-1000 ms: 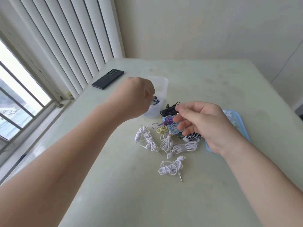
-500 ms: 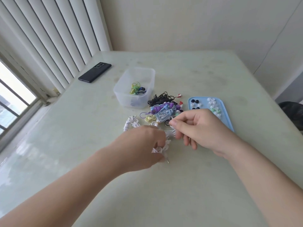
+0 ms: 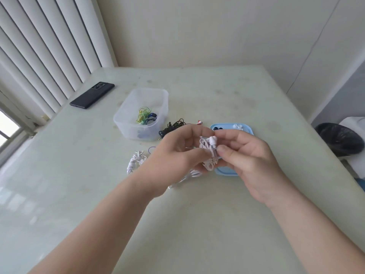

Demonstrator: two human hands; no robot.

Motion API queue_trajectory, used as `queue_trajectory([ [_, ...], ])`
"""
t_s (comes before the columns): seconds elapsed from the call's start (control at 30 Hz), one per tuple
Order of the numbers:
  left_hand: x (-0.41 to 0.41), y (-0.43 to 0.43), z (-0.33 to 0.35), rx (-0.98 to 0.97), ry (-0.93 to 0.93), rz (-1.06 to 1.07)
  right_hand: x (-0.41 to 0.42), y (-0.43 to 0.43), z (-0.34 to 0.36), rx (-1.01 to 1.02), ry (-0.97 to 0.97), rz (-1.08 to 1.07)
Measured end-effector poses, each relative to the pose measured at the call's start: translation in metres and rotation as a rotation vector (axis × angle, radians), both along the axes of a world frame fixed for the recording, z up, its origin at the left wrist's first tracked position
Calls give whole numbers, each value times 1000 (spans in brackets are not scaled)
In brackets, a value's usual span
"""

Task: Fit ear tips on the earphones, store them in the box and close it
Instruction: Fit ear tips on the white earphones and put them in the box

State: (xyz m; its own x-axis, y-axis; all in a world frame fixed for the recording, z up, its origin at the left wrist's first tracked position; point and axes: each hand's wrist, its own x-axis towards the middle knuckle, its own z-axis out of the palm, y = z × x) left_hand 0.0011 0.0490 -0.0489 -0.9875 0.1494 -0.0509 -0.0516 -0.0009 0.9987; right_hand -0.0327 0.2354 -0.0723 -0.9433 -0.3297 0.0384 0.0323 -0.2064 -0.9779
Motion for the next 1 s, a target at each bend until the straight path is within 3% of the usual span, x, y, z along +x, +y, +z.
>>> queue_trajectory([
  [0.27, -9, 10, -25, 285, -77, 22, -10, 4, -5, 17, 33, -114],
  [0.5, -5, 16, -31, 175, 34, 141, -13, 5, -10, 42, 106, -117],
  [0.73, -4, 19, -36, 291, 26, 135, -13, 7, -7, 78, 104, -88],
  [1.0, -6, 14, -37, 266, 33, 158, -7, -2, -11, 132, 103, -157],
])
